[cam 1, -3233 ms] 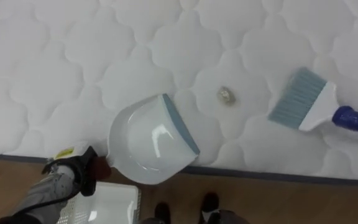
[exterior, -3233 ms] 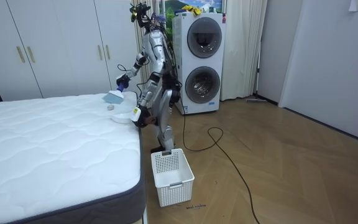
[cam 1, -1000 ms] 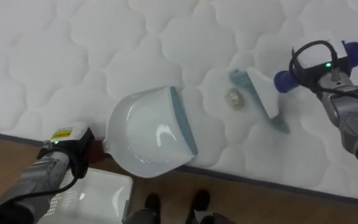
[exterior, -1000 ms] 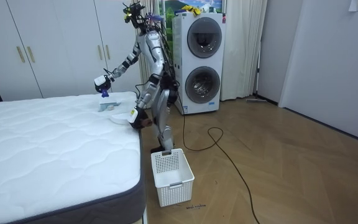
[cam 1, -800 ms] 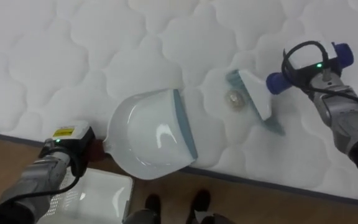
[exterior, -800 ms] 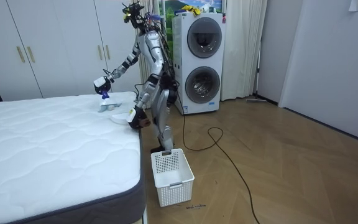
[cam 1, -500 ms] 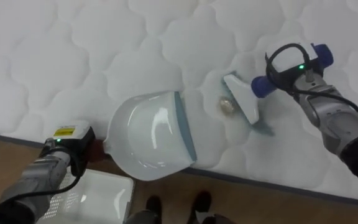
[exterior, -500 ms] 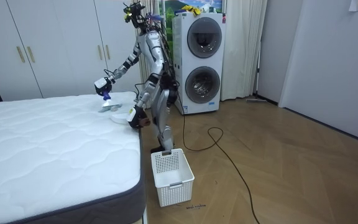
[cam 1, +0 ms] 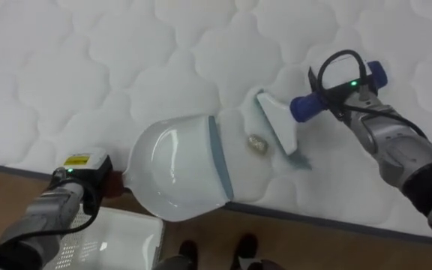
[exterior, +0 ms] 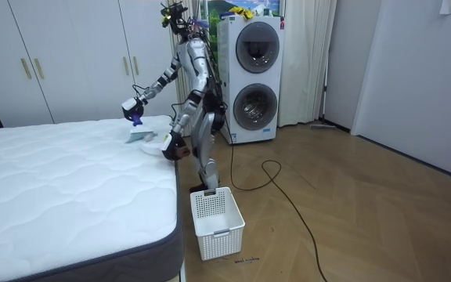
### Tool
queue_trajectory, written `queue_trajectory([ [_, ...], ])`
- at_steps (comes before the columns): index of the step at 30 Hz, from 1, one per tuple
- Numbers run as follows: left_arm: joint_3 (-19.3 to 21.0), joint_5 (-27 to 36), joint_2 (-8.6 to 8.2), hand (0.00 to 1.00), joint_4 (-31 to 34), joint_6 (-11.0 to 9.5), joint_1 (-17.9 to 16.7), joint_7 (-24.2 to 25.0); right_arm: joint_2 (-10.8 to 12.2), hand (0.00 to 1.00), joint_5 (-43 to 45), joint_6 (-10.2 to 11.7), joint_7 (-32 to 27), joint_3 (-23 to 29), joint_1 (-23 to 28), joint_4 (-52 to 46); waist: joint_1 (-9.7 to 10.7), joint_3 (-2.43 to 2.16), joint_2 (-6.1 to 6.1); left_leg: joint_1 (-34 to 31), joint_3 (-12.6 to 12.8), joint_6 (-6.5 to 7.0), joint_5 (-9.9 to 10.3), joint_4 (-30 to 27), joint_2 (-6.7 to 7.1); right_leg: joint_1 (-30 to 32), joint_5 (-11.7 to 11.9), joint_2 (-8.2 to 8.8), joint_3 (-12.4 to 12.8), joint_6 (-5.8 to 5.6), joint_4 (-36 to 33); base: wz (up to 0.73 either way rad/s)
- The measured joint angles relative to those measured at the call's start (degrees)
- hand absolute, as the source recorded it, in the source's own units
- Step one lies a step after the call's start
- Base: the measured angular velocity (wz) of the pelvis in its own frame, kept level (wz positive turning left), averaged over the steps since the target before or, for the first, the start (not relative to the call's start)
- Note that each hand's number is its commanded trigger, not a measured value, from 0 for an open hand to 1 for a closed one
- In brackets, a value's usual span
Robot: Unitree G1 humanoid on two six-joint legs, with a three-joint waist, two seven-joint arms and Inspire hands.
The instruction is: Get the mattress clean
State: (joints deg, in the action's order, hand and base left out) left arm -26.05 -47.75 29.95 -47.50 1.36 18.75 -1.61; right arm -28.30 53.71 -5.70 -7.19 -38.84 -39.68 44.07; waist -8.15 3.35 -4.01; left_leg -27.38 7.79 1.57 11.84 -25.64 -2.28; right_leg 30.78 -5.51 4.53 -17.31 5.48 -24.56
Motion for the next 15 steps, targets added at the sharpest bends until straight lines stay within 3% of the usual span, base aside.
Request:
queue_trajectory([
  [15, -0.1, -0.1, -0.02, 1.00, -1.0, -0.2, 0.2, 0.0, 1.5, 1.00, -5.0, 1.1, 6.0, -0.4, 1.5, -2.3, 0.0, 0.05, 0.78, 0.0, 0.2, -0.04, 0.0, -0.7, -0.03, 0.1, -0.3, 0.06, 0.0, 0.48, -0.3, 0.00],
])
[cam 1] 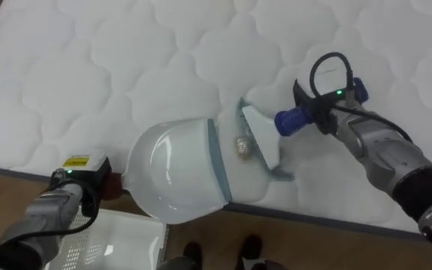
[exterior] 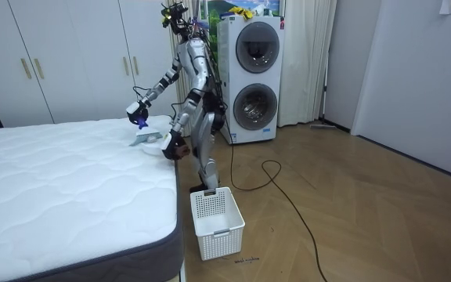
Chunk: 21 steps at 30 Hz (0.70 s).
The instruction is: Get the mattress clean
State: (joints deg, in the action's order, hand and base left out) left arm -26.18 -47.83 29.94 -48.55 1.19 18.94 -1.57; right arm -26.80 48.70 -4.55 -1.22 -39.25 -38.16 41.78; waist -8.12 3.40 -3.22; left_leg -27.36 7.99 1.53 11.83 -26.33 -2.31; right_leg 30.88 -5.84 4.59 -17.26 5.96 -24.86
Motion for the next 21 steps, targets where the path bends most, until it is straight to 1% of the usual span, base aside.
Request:
queue_trajectory([
  [3, 0.0, 0.0, 0.00, 1.00, -0.1, 0.0, 0.0, 0.0, -0.1, 1.00, -1.7, 0.0, 1.3, 0.0, 0.1, 0.1, 0.0, 0.00, 0.01, 0.0, 0.3, 0.01, 0.0, 0.0, -0.05, 0.0, 0.0, -0.01, 0.1, 0.01, 0.2, -0.03],
  [7, 0.0, 0.0, 0.00, 1.00, -0.1, 0.0, 0.0, 0.0, -0.1, 1.00, -3.6, 0.0, 1.5, 0.0, 0.4, 0.2, 0.0, 0.02, 0.05, 0.0, 0.3, 0.01, 0.0, 0.0, -0.07, 0.0, 0.0, -0.02, 0.0, 0.01, 0.2, 0.00],
  [14, 0.0, 0.0, -0.03, 1.00, -0.1, -0.2, 0.1, 1.3, -0.1, 1.00, -6.6, 0.3, 2.5, 0.5, 1.1, 0.2, 0.0, -0.02, 0.48, 0.0, 0.4, 0.01, 0.0, 0.2, -0.03, 0.1, 0.0, 0.00, 0.0, 0.03, 0.2, 0.00],
  [18, -0.5, 0.1, -0.75, 1.00, -0.6, 0.2, 0.1, 1.3, 0.5, 1.00, -11.3, 0.2, 4.4, 0.5, 1.2, -0.1, 0.2, -0.09, 0.81, 0.0, 0.3, 0.01, 0.0, 0.1, 0.00, 0.1, 0.0, 0.04, 0.0, 0.02, 0.2, 0.00],
  [21, -0.8, 0.0, -1.12, 1.00, -0.6, 0.6, 0.0, 1.2, 1.8, 1.00, -16.3, 0.2, 6.9, 0.6, 1.3, -0.1, 0.2, -0.09, 0.90, -0.1, 0.3, 0.01, 0.0, 0.2, -0.03, 0.1, -0.1, 0.03, 0.0, 0.03, 0.2, 0.00],
])
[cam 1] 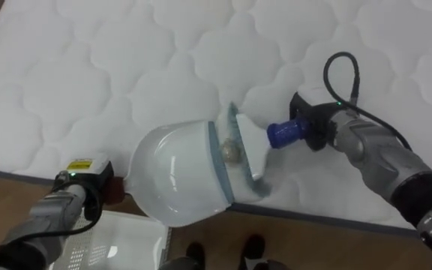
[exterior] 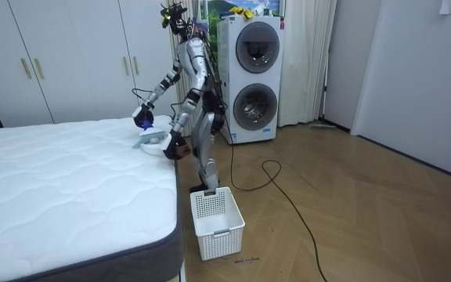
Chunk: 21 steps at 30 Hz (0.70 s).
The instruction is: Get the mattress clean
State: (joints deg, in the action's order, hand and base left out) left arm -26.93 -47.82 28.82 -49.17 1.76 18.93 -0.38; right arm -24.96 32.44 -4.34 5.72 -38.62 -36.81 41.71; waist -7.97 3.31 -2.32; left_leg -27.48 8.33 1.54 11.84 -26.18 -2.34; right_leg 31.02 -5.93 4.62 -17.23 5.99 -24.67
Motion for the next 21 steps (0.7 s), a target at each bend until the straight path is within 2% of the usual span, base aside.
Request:
queue_trajectory([
  [6, 0.0, -0.1, -0.29, 1.00, 0.1, 0.3, 0.0, 0.0, 2.2, 1.00, -3.3, 0.0, 2.6, 0.7, 0.0, 0.0, -0.1, -0.10, 0.15, -0.1, 0.1, -0.01, 0.0, 0.0, 0.10, 0.4, -0.3, 0.22, 0.0, 0.06, -0.6, 0.00],
  [13, 0.0, -0.6, -0.59, 1.00, 0.1, 0.6, 0.0, 0.0, 3.1, 1.00, -6.1, 0.1, 3.4, 1.9, 0.0, 0.0, -0.1, -0.13, 0.21, -0.1, 0.1, 0.00, 0.0, -0.5, 0.16, 0.4, -0.4, 0.41, 0.1, 0.07, -1.2, 0.00],
  [17, 0.0, -1.3, -1.06, 1.00, 0.0, 0.8, -0.1, 0.0, 4.4, 1.00, -6.3, 1.2, 5.5, 2.8, 0.0, -0.1, 0.0, -0.52, 0.85, -0.2, 0.0, 0.00, 0.0, -0.9, 0.17, 0.4, -0.4, 0.50, 0.0, 0.10, -1.4, 0.00],
  [21, 0.0, -1.5, -1.24, 1.00, -0.1, 0.7, -0.1, 0.0, 5.5, 1.00, -7.8, 2.5, 7.3, 2.8, 0.0, -1.7, 0.0, -0.61, 1.00, 0.0, 0.0, -0.01, 0.0, -1.1, 0.32, 0.4, -0.7, 0.83, 0.0, 0.31, -2.1, 0.00],
])
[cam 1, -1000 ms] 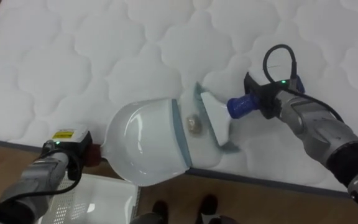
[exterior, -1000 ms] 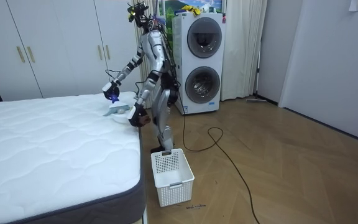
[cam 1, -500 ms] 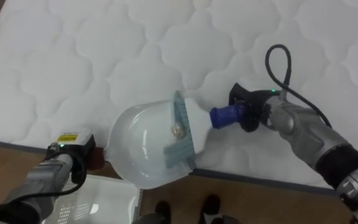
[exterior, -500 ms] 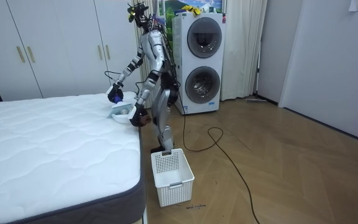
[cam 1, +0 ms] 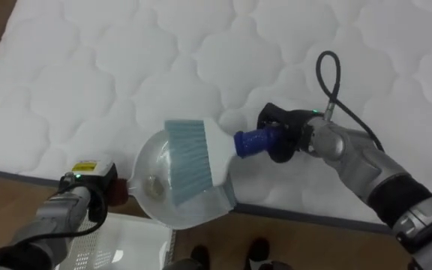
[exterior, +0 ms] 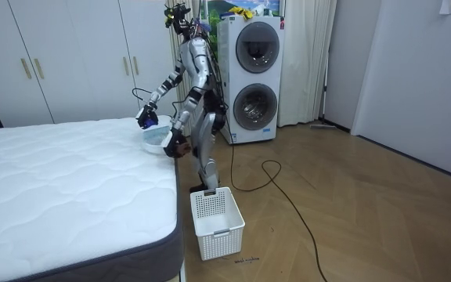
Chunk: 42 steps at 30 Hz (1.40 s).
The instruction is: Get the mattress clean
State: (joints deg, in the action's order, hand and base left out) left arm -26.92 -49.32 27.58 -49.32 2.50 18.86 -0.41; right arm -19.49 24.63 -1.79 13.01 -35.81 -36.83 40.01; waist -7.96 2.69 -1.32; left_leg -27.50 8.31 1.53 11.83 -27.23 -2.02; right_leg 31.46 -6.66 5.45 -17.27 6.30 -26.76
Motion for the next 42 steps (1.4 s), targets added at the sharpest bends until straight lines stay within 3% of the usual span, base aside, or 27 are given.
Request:
queue_trajectory([
  [3, 0.0, 0.0, -0.11, 1.00, -0.2, 0.0, -0.1, 0.1, 0.0, 1.00, -0.8, 1.0, 0.6, 0.1, 0.0, -0.4, 0.0, 0.00, 0.00, 0.1, -0.1, 0.00, 0.0, 0.3, 0.06, -0.1, 0.0, 0.12, -0.1, 0.01, 0.0, 0.02],
  [23, 0.4, 0.4, -0.18, 1.00, -0.8, -1.1, -0.9, -0.2, -0.9, 1.00, -5.3, 2.0, 0.2, 0.5, 2.4, 0.2, 1.0, 0.01, -0.03, 0.2, -0.5, 0.18, -0.1, 0.5, 0.67, -0.2, -0.3, 0.55, -0.1, -0.64, 0.0, 0.01],
  [28, 1.4, 0.4, -0.15, 1.00, -1.1, -1.7, -1.0, -0.2, -1.9, 1.00, -12.7, 3.4, -2.2, 4.7, 4.1, 0.2, 2.1, 0.02, -0.04, 0.2, -0.6, 0.27, 0.0, 0.4, 0.77, -0.3, -0.5, 0.71, -0.2, -0.84, -0.1, 0.01],
  [32, 2.9, 0.3, -0.19, 1.00, -1.0, -1.8, -2.4, -0.2, -2.1, 0.99, -15.1, 4.0, -6.0, 10.9, 5.8, 2.7, 2.9, 0.02, -0.09, 1.6, -0.8, 0.31, 0.0, 0.7, 0.73, -1.8, -0.5, 0.52, -0.1, -0.91, 0.1, 0.00],
  [36, 6.7, 0.4, -2.42, 1.00, 0.1, -1.7, -4.9, -0.2, -3.2, 1.00, -16.8, 4.3, -9.0, 17.6, 9.9, 2.5, 3.9, -0.02, -0.25, 4.2, -0.5, 0.39, 0.1, 2.1, 0.96, -3.7, -0.9, 0.64, 0.0, -1.26, 0.4, -0.02],
  [37, 7.0, 0.4, -2.50, 1.00, 1.0, -1.6, -5.6, -0.2, -3.2, 0.96, -17.3, 4.3, -9.3, 18.3, 10.3, 2.5, 4.3, -0.05, -0.29, 4.3, -0.6, 0.39, 0.1, 2.1, 0.94, -3.9, -1.0, 0.60, -0.1, -1.28, 0.6, 0.00],
  [39, 7.9, 0.3, -2.89, 1.00, 4.5, -1.5, -8.1, -0.2, -3.6, 0.69, -18.0, 4.3, -10.7, 20.6, 11.8, 2.4, 5.1, -0.29, -0.66, 5.4, -0.5, 0.40, 0.1, 2.8, 0.89, -4.9, -1.0, 0.44, -0.1, -1.31, 1.1, -0.02],
  [41, 8.8, 0.4, -4.15, 1.00, 4.7, -1.6, -9.0, -0.2, -3.9, 0.57, -19.3, 4.3, -11.5, 21.7, 13.2, 2.2, 6.0, -0.41, -0.83, 7.3, -0.5, 0.39, 0.1, 3.7, 0.98, -6.6, -1.2, 0.40, -0.1, -1.52, 1.5, 0.00],
  [42, 8.8, 0.4, -4.51, 1.00, 4.8, -1.5, -9.7, -0.2, -4.0, 0.54, -20.6, 4.3, -11.6, 22.3, 14.6, 1.3, 6.4, -0.82, -0.96, 8.7, -0.5, 0.37, 0.1, 4.4, 0.87, -8.0, -1.2, 0.06, -0.1, -1.59, 2.4, 0.00],
])
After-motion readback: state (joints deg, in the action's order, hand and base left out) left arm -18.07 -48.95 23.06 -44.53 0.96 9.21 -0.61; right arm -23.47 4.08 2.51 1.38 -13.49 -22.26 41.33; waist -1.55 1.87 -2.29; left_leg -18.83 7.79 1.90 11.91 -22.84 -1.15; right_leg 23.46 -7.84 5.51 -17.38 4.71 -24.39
